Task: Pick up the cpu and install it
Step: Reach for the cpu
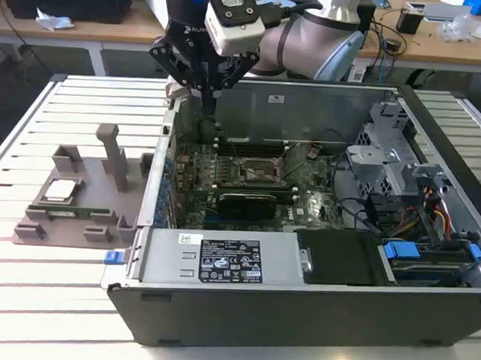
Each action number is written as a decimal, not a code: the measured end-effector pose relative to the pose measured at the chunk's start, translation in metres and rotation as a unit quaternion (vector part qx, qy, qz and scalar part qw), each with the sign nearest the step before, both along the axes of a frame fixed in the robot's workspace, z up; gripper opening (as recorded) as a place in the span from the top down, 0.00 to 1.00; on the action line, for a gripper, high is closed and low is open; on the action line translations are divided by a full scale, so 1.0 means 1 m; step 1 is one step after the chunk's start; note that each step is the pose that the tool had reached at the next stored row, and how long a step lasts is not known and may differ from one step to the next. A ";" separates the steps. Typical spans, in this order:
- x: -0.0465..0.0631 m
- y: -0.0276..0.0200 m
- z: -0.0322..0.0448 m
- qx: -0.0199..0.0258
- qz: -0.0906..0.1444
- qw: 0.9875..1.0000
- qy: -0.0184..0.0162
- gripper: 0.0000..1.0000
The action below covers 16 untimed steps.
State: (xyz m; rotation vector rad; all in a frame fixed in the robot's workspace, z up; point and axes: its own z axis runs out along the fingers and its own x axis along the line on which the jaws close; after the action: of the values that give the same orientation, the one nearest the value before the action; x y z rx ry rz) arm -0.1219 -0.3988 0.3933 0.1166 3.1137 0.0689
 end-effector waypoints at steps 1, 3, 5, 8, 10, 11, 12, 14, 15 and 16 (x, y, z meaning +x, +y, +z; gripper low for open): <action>-0.002 -0.0001 0.0000 0.000 0.000 1.000 0.000 0.89; -0.018 0.0000 0.0000 0.000 0.000 1.000 0.000 0.89; -0.029 0.0000 -0.0001 0.000 0.000 1.000 0.000 0.89; -0.036 0.0000 -0.0001 0.000 0.000 1.000 0.000 0.89; -0.042 0.0000 -0.0002 0.000 0.000 1.000 0.000 0.89; -0.043 0.0000 -0.0002 0.000 0.000 1.000 0.000 0.89; -0.045 0.0000 -0.0002 0.000 0.000 1.000 0.000 0.89; -0.052 0.0000 -0.0002 0.000 0.000 1.000 0.000 0.89; -0.054 0.0000 -0.0002 0.000 0.000 1.000 0.000 0.89; -0.057 0.0000 -0.0003 0.000 0.000 1.000 0.000 0.89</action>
State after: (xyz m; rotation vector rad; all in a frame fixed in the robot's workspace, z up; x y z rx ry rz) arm -0.1789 -0.3989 0.3930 0.1166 3.1136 0.0684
